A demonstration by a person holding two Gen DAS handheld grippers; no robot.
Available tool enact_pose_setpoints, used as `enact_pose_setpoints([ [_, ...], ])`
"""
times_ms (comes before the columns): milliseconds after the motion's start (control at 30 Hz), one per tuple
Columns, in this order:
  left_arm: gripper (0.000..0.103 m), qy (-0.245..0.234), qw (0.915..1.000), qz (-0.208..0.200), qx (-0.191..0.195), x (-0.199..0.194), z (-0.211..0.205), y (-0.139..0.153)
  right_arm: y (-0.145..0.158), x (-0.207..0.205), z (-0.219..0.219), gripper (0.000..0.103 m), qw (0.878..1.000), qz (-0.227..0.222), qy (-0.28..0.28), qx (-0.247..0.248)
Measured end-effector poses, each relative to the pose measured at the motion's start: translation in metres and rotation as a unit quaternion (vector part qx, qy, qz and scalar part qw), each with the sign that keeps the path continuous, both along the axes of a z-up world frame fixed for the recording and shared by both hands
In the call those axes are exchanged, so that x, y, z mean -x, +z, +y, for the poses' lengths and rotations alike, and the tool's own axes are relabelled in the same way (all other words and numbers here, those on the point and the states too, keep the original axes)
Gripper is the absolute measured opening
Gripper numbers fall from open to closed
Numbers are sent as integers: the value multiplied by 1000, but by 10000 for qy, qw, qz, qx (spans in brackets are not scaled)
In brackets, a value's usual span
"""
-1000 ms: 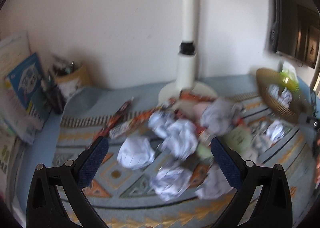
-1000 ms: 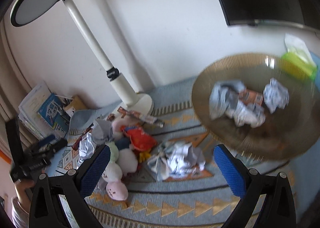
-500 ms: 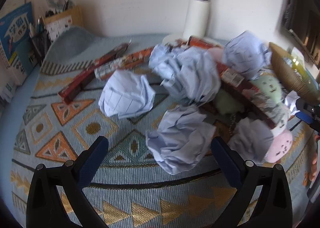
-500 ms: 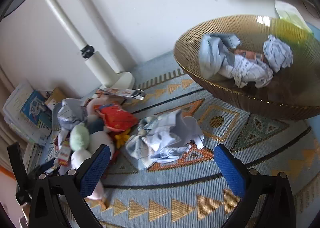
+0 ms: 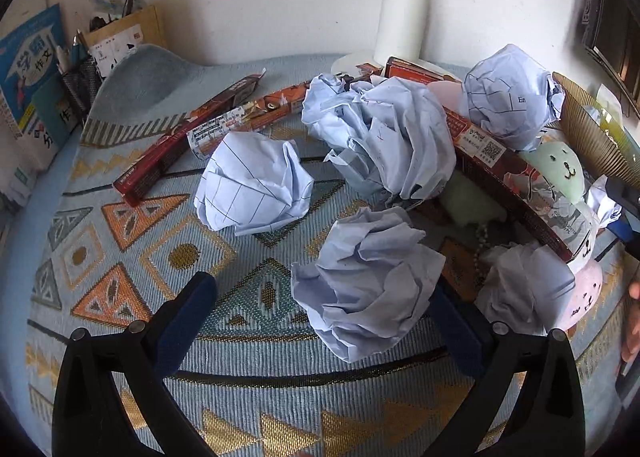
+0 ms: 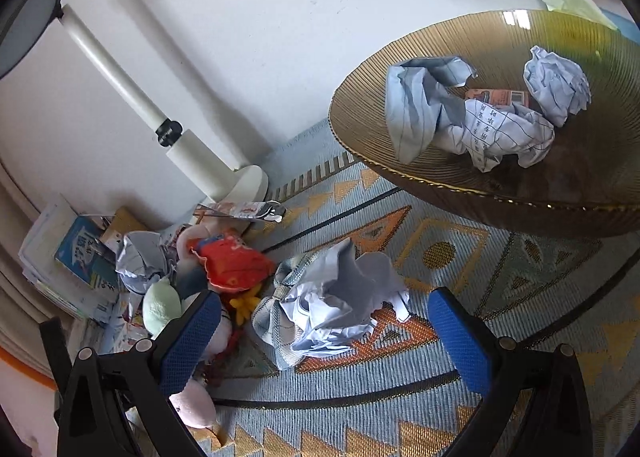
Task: Organize objects
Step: 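Move both grippers back over the crumpled paper balls on the rug, then grasp a paper ball with the left gripper while the right grasps another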
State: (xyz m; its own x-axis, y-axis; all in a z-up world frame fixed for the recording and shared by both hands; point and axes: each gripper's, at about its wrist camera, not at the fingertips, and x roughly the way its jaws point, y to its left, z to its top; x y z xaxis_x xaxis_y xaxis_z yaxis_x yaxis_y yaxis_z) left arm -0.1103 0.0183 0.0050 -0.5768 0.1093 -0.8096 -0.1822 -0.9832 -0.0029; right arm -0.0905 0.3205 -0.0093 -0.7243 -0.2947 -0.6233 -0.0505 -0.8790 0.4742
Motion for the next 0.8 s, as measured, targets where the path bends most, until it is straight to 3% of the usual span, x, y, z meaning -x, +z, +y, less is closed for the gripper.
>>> enact_pose_setpoints([
  [367, 103, 5, 10000, -2, 2, 0, 0, 0, 1, 1, -5, 100, 9997, -70, -44, -210],
  [467, 103, 6, 10000, -2, 1, 0, 1, 0, 0, 0, 0, 85, 9995, -77, -225, -192],
  [533, 103, 7, 10000, -1, -1, 0, 1, 0, -2, -3, 7, 63, 9992, -66, -377, -63],
  [567, 103, 6, 10000, -1, -4, 0, 1, 0, -3, -4, 11, 61, 9992, -61, -405, 50],
  [633, 90, 26, 10000, 62, -20, -3, 0, 4, -6, -4, 14, 47, 9992, 4, -239, 334],
  [667, 54, 9, 9997, 215, -90, -8, 0, 10, -7, -3, 14, 46, 9991, 1, -189, 389],
  [700, 49, -8, 9995, 297, -129, -11, -1, 13, -7, -3, 14, 45, 9991, 18, -196, 383],
  [800, 49, 40, 9987, 432, -266, -17, -4, 21, -6, -3, 13, 40, 9986, 123, -73, 500],
])
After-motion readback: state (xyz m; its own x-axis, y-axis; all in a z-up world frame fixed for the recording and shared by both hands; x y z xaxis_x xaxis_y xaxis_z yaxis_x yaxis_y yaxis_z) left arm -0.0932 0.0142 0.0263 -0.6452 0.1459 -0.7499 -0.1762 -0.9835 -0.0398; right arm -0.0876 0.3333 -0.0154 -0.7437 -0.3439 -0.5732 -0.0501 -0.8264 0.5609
